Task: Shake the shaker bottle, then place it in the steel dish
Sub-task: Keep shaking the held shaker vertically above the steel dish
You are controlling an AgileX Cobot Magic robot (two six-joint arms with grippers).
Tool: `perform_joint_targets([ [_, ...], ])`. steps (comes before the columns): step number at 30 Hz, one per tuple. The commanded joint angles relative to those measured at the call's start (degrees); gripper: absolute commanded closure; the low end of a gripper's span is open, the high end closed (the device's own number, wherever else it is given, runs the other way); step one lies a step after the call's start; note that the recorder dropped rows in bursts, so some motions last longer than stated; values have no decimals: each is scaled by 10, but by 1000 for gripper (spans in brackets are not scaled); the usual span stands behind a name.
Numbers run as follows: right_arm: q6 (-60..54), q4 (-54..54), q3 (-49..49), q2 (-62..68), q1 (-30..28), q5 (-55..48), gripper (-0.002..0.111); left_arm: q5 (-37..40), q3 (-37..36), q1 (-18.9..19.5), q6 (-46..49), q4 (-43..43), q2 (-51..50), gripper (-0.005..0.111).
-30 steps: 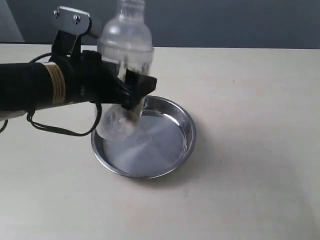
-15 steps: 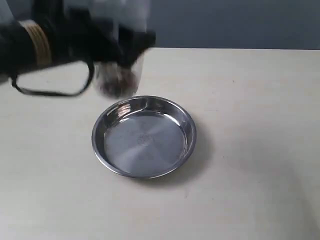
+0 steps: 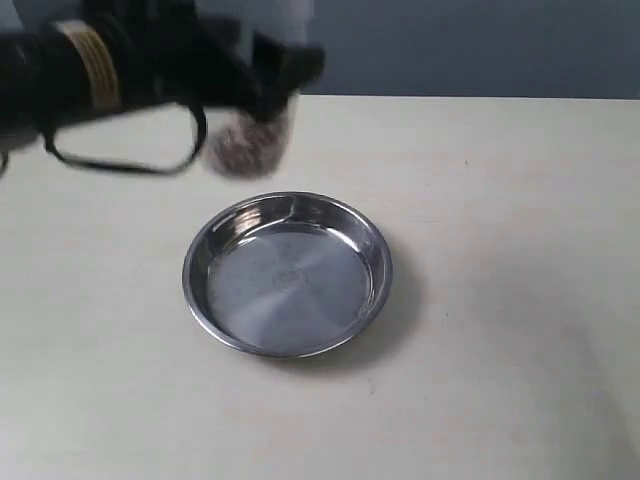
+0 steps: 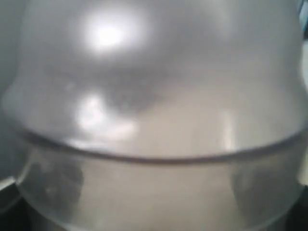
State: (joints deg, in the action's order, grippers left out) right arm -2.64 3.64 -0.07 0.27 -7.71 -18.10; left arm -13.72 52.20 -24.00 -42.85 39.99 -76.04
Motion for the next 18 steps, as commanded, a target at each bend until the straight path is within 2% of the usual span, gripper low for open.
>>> perform_joint_targets([
  [1,-2,-1,1,-3,-3,6,109,24,-54,-17,-51,-25,-47,106],
  [3,-2,-1,1,-3,-3,6,109,-54,-86,-19,-51,-25,-54,106],
  [5,-1,-1,1,-3,-3,6,109,-102,-61,-12,-36,-25,-2,106],
  [7,-1,-1,1,-3,-3,6,109,-80,-34,-11,-13,-22,19,106],
  [9,-1,-1,1,-3,-3,6,109,-29,-94,-29,-14,-22,-45,106],
  [12,-1,-1,1,-3,-3,6,109,-29,-123,-27,-21,-57,-113,106],
  [15,-1,-1,1,-3,-3,6,109,-59,-123,-15,11,-64,-86,106],
  [18,-1,-1,1,-3,-3,6,109,-66,-121,9,78,-225,-88,106],
])
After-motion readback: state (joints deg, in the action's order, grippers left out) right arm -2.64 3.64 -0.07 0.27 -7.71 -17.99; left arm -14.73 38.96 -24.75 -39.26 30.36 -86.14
